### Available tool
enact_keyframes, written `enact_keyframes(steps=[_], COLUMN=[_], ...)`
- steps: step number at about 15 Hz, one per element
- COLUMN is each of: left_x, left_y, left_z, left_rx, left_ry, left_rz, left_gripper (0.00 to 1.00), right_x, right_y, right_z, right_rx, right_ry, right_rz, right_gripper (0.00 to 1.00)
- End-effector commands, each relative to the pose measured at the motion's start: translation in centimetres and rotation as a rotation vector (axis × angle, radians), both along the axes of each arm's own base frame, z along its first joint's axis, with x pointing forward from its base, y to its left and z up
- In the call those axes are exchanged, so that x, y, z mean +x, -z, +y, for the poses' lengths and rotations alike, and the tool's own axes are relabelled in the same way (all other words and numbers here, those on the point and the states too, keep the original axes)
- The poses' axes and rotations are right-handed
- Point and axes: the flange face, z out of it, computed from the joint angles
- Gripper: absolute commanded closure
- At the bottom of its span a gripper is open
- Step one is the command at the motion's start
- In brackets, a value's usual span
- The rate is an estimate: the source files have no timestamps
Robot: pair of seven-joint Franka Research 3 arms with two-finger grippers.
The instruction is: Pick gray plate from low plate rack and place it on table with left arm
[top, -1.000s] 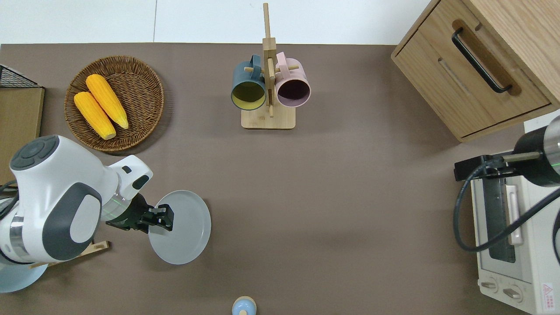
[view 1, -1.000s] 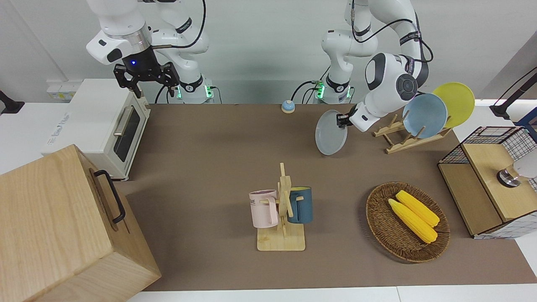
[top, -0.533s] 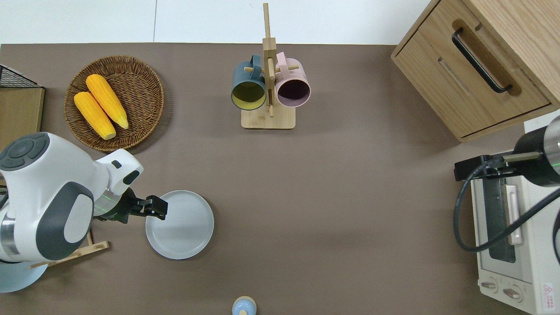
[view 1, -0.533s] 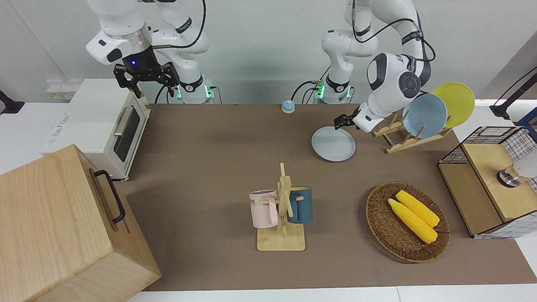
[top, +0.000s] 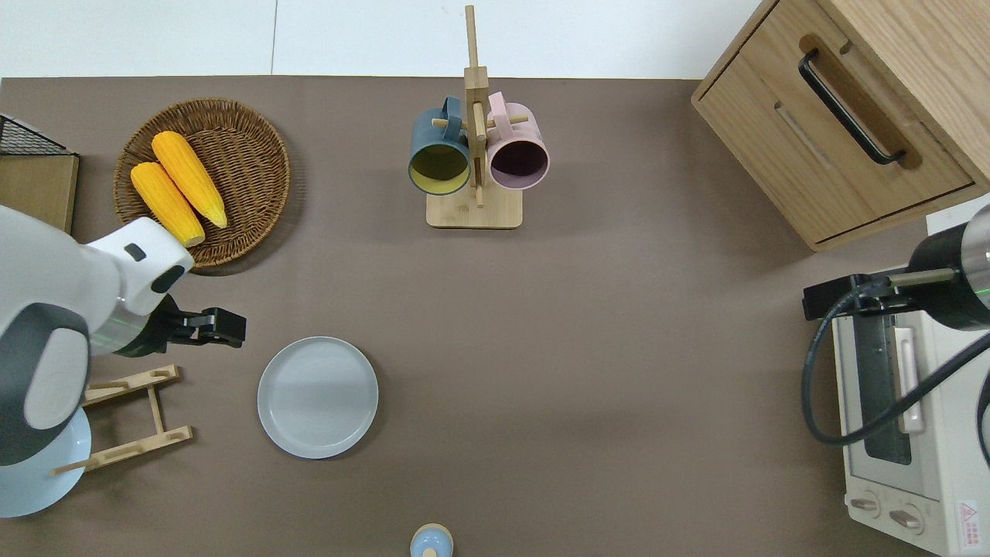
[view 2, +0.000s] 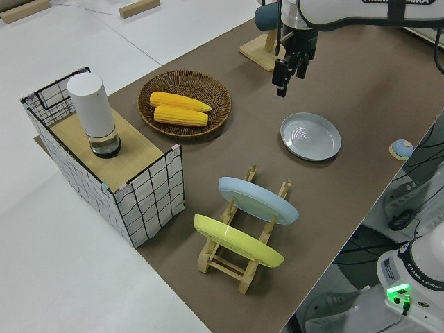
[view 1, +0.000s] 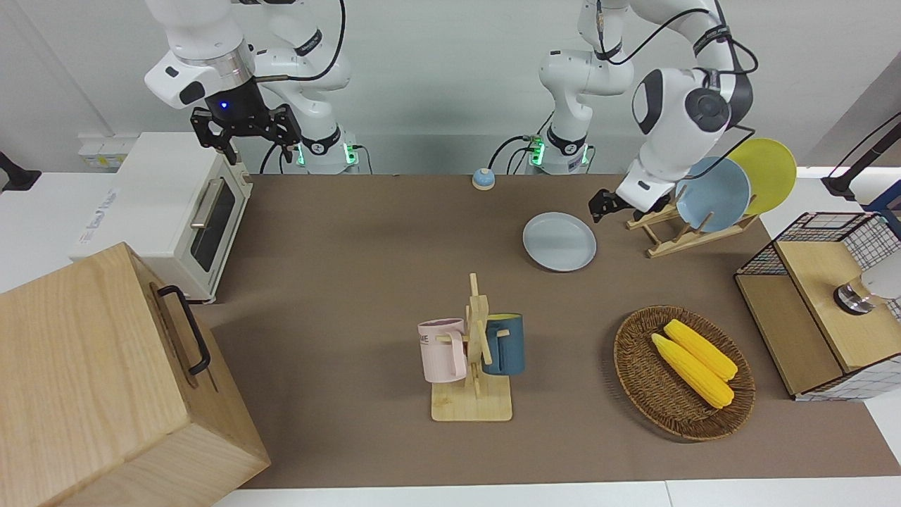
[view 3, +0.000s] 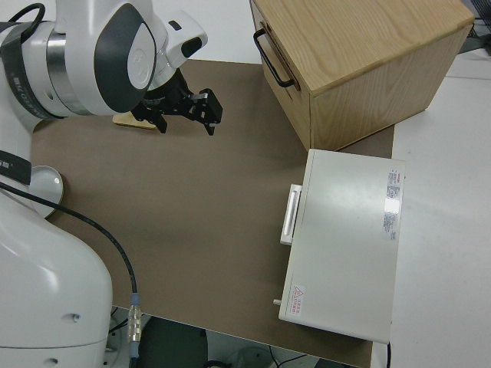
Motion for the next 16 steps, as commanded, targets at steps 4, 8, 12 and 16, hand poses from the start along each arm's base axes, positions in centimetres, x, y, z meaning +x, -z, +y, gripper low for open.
enact_keyframes(steps=[4, 8, 12, 16], left_x=[0.4, 0.6, 0.9, 0.9], left_y=[-10.2, -12.4, -12.8, -13.2], left_z=[0.6, 0.9, 0.9, 2.2], left_rx=[0.016, 0.003, 0.001, 0.005], left_ry=[-0.002, -0.011, -0.013, -0.021], left_rz=[-0.044, -0.092, -0.103, -0.120], left_gripper=[0.01, 0.01, 0.01, 0.01], right_x=[-0.2, -0.2, -0.2, -0.2], right_y=[-0.3, -0.3, -0.3, -0.3], right_z=[-0.1, -0.1, -0.1, -0.1], right_rx=[0.017, 0.017, 0.017, 0.017], right_ry=[0.014, 0.014, 0.014, 0.014], right_rz=[0.007, 0.007, 0.007, 0.007], right_gripper=[0.011, 0.013, 0.013, 0.013])
